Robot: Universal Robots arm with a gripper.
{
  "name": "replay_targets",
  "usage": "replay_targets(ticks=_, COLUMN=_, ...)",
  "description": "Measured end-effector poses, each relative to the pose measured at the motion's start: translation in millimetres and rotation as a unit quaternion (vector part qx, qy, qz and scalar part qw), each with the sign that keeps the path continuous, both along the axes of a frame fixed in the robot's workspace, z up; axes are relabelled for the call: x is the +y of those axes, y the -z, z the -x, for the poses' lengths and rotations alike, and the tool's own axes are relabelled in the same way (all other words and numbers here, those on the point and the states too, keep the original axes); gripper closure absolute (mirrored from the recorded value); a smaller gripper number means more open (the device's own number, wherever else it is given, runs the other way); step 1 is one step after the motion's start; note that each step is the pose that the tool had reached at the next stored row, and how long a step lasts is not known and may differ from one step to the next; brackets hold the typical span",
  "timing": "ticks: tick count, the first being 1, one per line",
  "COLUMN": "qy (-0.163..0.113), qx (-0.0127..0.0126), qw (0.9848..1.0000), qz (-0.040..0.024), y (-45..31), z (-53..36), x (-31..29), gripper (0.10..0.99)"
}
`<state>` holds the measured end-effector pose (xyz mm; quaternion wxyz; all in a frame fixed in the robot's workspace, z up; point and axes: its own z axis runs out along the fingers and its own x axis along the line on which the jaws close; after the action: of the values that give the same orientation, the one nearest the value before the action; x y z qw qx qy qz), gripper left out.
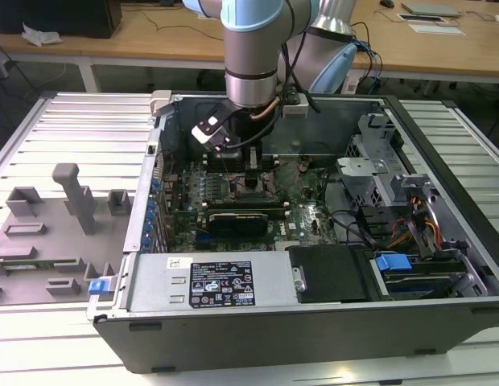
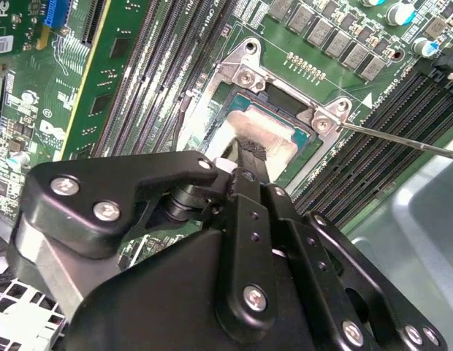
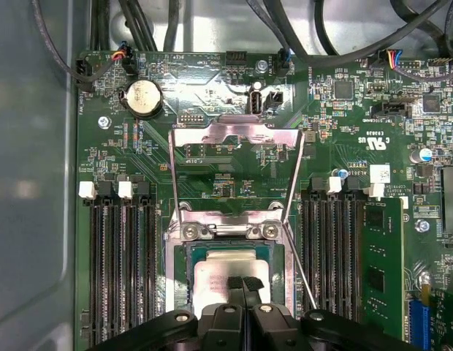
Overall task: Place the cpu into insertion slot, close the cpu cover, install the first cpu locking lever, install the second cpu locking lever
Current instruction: 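Place the cpu into insertion slot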
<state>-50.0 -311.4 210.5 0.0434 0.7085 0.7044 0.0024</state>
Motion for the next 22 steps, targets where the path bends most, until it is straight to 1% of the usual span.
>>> replay_targets(ticks=2, qy=0.0, qx=0.0, qw=1.0, qz=-0.0001, y=-0.1, z=0.0, x=0.0, gripper=0.98)
replay_targets(ticks=3, qy=0.0, qx=-0.0002, qw=1.0, qz=-0.0011, y=-1.0, z=0.1, x=-0.1, gripper=0.98)
replay_targets(ticks=4, qy=0.0, qx=-0.0006, qw=1.0, qz=-0.0017, y=-3.5, z=0.1, x=0.0, gripper=0.98)
replay_targets(ticks=5, qy=0.0, qx=-0.001, qw=1.0, qz=-0.0017, y=-8.9, z=0.0, x=0.0, gripper=0.98)
replay_targets(ticks=6, qy=0.0, qx=-0.0021, qw=1.0, qz=-0.0017, y=-13.9, z=-0.1, x=0.0, gripper=0.98)
replay_targets(ticks=8, qy=0.0, qx=-0.0037, qw=1.0, qz=-0.0021, y=-18.1, z=0.0, x=0.0, gripper=0.98)
replay_targets(ticks=9, qy=0.0, qx=-0.0051, qw=1.0, qz=-0.0023, y=-22.4, z=0.0, x=0.0, gripper=0.98)
replay_targets(ticks=11, qy=0.0, qx=-0.0066, qw=1.0, qz=-0.0024, y=-30.7, z=0.0, x=0.0, gripper=0.98)
replay_targets(ticks=16, qy=0.0, qx=-0.0081, qw=1.0, qz=-0.0027, y=-41.2, z=0.0, x=0.0, gripper=0.98)
replay_targets(ticks=18, qy=0.0, qx=-0.008, qw=1.0, qz=0.0001, y=-41.3, z=0.0, x=0.0, gripper=0.98)
replay_targets(ticks=19, qy=0.0, qx=-0.008, qw=1.0, qz=-0.0016, y=-41.2, z=0.0, x=0.0, gripper=0.98)
replay_targets(ticks=20, qy=0.0, qx=-0.008, qw=0.9999, qz=-0.0123, y=-41.1, z=0.0, x=0.0, gripper=0.98)
replay_targets(ticks=21, qy=0.0, qx=-0.0081, qw=0.9998, qz=-0.0199, y=-41.0, z=0.0, x=0.0, gripper=0.98)
replay_targets(ticks=22, qy=0.0, qx=-0.008, qw=0.9997, qz=-0.0243, y=-40.9, z=0.0, x=0.0, gripper=0.98)
